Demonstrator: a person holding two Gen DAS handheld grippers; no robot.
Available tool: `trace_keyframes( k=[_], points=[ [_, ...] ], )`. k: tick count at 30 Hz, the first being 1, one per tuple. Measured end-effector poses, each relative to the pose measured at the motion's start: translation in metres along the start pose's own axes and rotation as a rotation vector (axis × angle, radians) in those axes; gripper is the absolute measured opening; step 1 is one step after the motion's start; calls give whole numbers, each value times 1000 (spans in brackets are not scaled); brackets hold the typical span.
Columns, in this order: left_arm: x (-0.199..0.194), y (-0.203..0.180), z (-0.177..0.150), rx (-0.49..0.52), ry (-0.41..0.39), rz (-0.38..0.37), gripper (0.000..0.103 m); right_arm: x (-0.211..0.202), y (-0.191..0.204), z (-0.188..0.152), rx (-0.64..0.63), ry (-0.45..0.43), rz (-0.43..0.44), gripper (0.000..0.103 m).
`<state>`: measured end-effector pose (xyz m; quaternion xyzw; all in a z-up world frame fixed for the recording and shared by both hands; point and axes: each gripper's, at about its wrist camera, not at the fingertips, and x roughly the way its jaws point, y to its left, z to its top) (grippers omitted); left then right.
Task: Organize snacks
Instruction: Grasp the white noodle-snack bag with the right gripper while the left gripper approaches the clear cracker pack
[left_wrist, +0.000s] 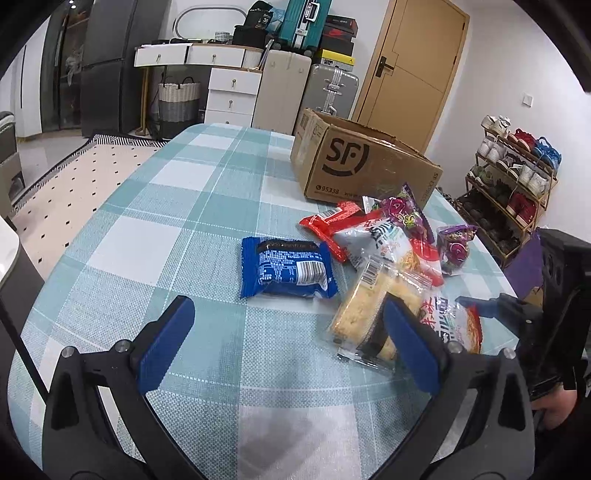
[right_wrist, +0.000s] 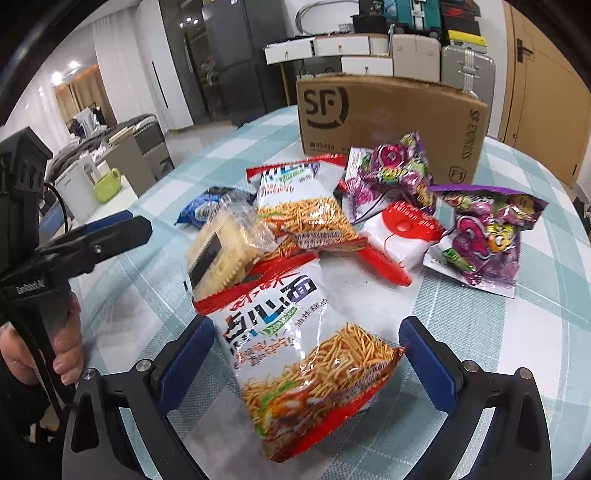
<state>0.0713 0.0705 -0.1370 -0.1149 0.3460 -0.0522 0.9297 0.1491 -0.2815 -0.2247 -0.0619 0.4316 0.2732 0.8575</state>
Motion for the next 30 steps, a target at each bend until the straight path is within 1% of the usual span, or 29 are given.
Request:
trace_keyframes(
  k=[2, 3, 5, 7, 8, 9, 10, 12, 19, 25, 28, 30],
  points=[
    [1, 2, -1, -11, 3, -4, 102, 6, 0, 1, -2, 15, 3, 101],
    [2, 3, -1, -17, 5, -6, 102, 8, 0, 1, -4, 19, 5, 96],
    [5, 5, -1, -27, 12, -6, 102, 10, 1, 2, -9, 19, 2, 90],
    [7, 5, -1, -31, 17, -5, 102, 10, 2, 1, -12, 17, 1, 78],
    [7, 6, -3, -32, 20, -6, 102, 9, 2, 1, -12, 15, -3, 75],
    [6, 7, -3, -34, 23, -5, 102, 7, 2, -1, -12, 11, 0, 66],
    [7, 6, -3, -34, 23, -5, 102, 4, 1, -1, -7, 0, 13, 61],
    [7, 6, -4, -32, 24, -7, 102, -4, 0, -6, 4, -27, 17, 58],
    [10, 0, -5, -10, 36, 1, 102, -22, -2, -11, 23, -81, 14, 57],
    [13, -4, -6, 9, 50, 7, 102, -33, -24, -15, 128, -125, 62, 57],
    [15, -7, -7, 26, 65, 6, 102, -41, -35, -16, 173, -163, 78, 57],
    [17, -12, -7, 57, 84, -2, 102, -47, -38, -19, 191, -193, 75, 57]
  ],
)
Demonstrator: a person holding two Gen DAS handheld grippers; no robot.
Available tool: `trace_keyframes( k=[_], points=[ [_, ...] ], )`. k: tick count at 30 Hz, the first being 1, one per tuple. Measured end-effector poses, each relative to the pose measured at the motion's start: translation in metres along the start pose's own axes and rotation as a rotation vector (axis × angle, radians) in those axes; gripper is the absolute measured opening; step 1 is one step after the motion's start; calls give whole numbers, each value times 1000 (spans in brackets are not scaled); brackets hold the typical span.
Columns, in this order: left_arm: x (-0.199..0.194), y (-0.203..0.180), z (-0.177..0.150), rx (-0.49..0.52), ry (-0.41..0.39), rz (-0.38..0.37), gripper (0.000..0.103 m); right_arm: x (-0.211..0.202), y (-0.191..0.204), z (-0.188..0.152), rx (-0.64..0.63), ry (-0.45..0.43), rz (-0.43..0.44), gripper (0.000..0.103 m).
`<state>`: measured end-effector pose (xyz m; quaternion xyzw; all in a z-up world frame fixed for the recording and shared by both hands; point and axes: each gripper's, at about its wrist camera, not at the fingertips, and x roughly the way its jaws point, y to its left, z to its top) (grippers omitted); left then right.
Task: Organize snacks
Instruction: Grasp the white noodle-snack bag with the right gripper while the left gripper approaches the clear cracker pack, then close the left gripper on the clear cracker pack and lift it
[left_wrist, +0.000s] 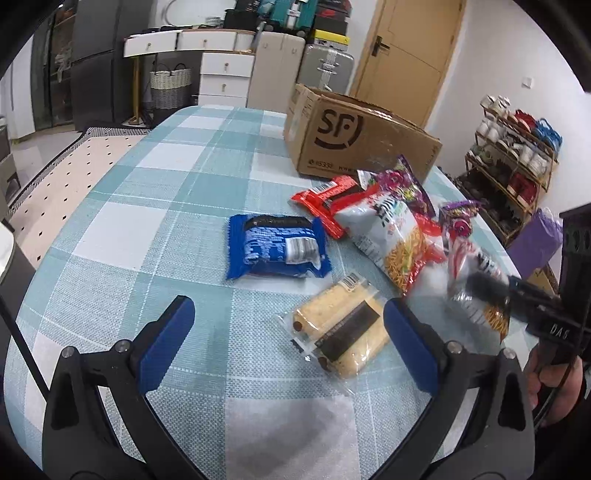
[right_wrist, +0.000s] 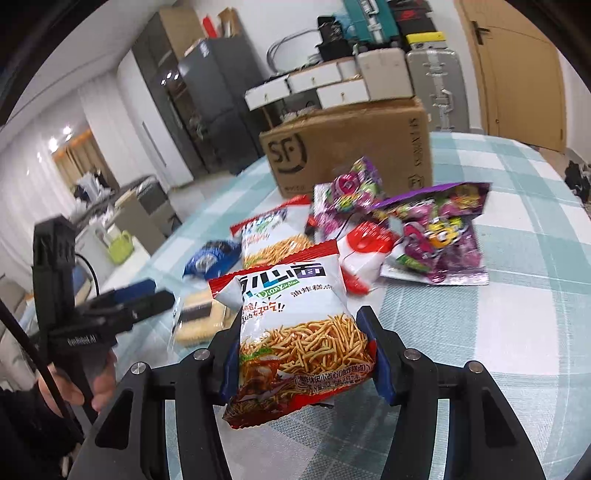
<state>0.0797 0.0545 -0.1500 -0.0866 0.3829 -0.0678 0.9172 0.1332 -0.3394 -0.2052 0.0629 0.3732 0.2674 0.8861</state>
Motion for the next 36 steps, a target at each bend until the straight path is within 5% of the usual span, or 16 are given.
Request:
trace_keyframes(
  k=[8, 15, 26, 36],
  points=[
    [23, -40, 3, 217, 151, -59, 102, -14, -3, -1, 19, -52, 16, 57],
    [47, -44, 7, 235, 233, -67, 101, -16, -10, -1, 51, -76, 52, 57],
    [43, -55, 10, 345, 273, -162, 67, -18, -15, -4, 70, -82, 84, 58],
    [32, -63, -5, 355, 263, -195, 64, -23, -23, -5, 107, -103, 90, 58]
  ],
)
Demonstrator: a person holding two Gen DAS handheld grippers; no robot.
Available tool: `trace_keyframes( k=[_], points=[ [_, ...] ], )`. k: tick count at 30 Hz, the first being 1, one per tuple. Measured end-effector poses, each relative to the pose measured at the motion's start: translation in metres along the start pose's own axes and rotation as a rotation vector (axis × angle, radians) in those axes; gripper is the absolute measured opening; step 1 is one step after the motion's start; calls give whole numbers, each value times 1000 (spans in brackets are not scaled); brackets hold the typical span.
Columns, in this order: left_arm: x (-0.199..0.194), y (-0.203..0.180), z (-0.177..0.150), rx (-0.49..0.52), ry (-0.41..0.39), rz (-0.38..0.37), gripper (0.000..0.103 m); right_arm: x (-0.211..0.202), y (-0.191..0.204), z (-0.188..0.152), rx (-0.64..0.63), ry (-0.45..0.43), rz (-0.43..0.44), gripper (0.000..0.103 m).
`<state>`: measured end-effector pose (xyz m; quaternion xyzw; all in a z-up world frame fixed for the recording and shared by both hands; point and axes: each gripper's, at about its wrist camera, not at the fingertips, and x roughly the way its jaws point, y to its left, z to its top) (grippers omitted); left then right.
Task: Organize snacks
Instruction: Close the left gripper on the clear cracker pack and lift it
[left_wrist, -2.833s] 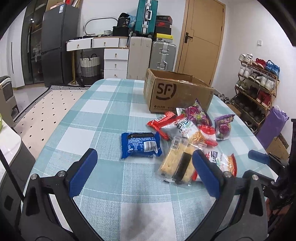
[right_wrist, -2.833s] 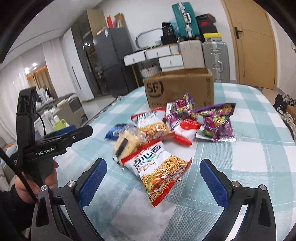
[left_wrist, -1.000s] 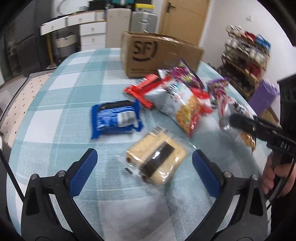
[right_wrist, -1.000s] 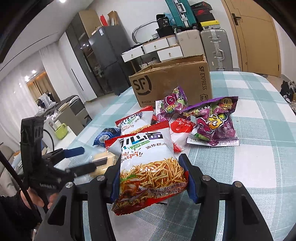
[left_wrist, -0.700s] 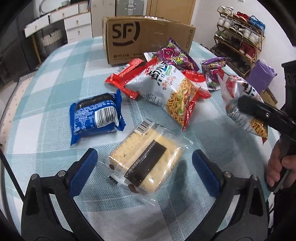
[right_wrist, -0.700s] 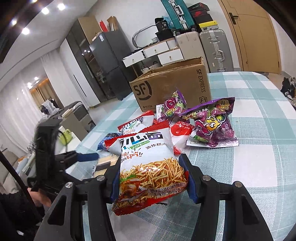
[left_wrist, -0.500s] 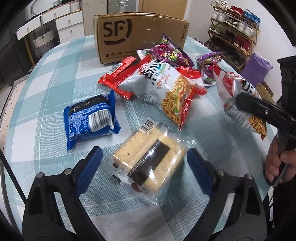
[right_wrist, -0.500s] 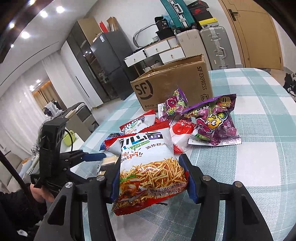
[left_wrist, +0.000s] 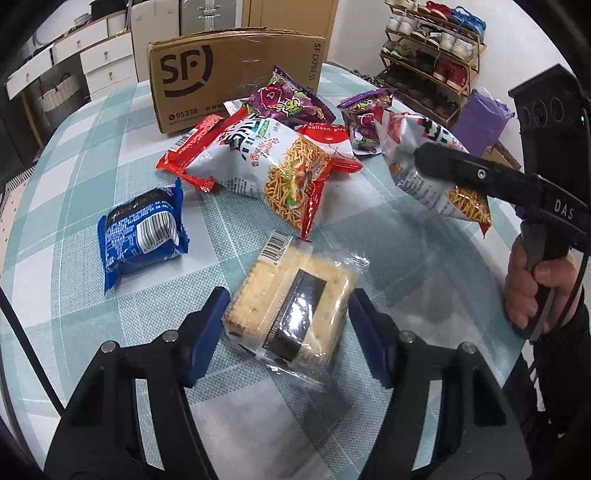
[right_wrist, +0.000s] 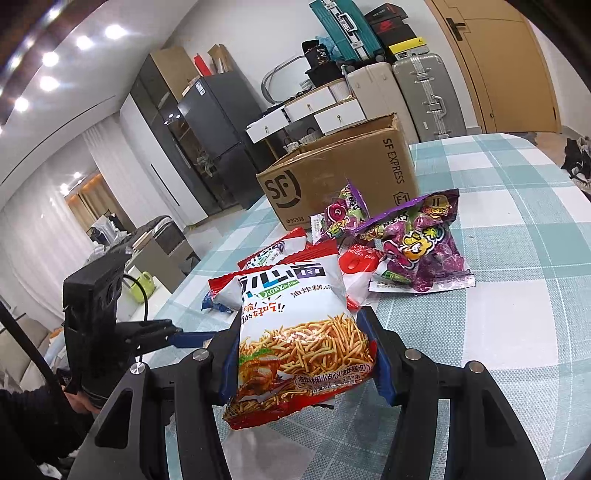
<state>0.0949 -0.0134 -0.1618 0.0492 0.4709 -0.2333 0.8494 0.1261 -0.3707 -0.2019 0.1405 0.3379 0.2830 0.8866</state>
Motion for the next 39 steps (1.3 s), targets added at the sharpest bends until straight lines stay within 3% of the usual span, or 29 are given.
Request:
trace_keyframes(
  k=[10, 21, 28, 39],
  points=[
    [-23, 2, -4, -29, -58, 26, 64, -7, 2, -1, -7, -29, -18, 58],
    [-78, 4, 9, -72, -203, 63, 64, -21, 17, -3, -41, -66, -23, 58],
    [-110, -5, 23, -69, -285, 135, 65, -45, 42, 16, -90, -122, -15, 58],
    [-156, -15, 54, -80, -383, 134, 65, -80, 88, 54, -174, -168, -5, 58]
  ],
)
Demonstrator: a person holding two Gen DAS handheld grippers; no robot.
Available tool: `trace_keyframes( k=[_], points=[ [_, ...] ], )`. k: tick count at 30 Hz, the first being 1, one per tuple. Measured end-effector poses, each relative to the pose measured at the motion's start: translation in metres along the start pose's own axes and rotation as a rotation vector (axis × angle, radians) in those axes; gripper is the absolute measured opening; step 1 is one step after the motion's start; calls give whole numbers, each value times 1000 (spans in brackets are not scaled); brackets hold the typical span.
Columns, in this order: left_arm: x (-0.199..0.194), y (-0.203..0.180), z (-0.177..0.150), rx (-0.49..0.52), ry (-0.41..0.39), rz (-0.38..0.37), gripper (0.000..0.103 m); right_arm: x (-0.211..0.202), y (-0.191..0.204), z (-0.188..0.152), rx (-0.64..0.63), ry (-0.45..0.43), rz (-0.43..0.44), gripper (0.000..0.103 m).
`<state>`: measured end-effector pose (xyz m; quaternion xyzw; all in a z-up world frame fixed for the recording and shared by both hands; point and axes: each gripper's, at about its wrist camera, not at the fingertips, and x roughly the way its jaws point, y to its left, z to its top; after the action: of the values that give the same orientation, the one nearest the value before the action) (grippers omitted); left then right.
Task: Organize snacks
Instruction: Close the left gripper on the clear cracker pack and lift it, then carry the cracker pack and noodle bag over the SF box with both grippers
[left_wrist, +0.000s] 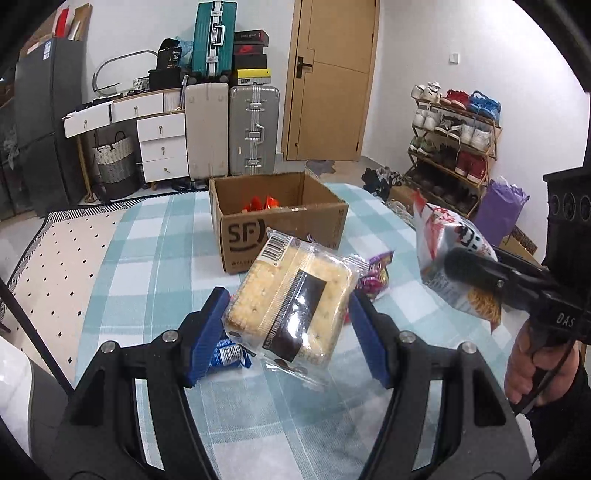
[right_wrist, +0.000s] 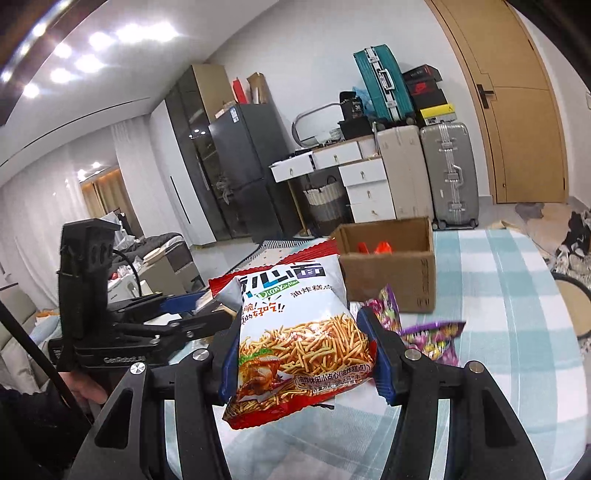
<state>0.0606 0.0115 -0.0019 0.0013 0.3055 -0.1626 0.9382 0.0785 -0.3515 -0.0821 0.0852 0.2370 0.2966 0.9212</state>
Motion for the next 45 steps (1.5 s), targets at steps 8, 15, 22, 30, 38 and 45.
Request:
trace_keyframes(
  k=[8, 15, 22, 30, 38, 45],
  points=[
    [-13, 9, 42, -23, -39, 8, 65, -12, 18, 39, -51, -26, -5, 58],
    [-15, 19, 78, -34, -59, 9, 65, -13, 24, 74, -68, -35, 4, 58],
    [-13, 33, 123, -53, -71, 16, 65, -4, 23, 110, -69, -34, 10, 58],
    [1, 49, 167, -79, -60, 21, 65, 17, 17, 145, -77, -30, -7, 58],
    [31, 53, 208, -89, -34, 27, 65, 49, -4, 182, -69, -16, -34, 58],
    [73, 52, 246, -75, 1, 70, 65, 84, -34, 216, -23, 20, -65, 58]
  ],
)
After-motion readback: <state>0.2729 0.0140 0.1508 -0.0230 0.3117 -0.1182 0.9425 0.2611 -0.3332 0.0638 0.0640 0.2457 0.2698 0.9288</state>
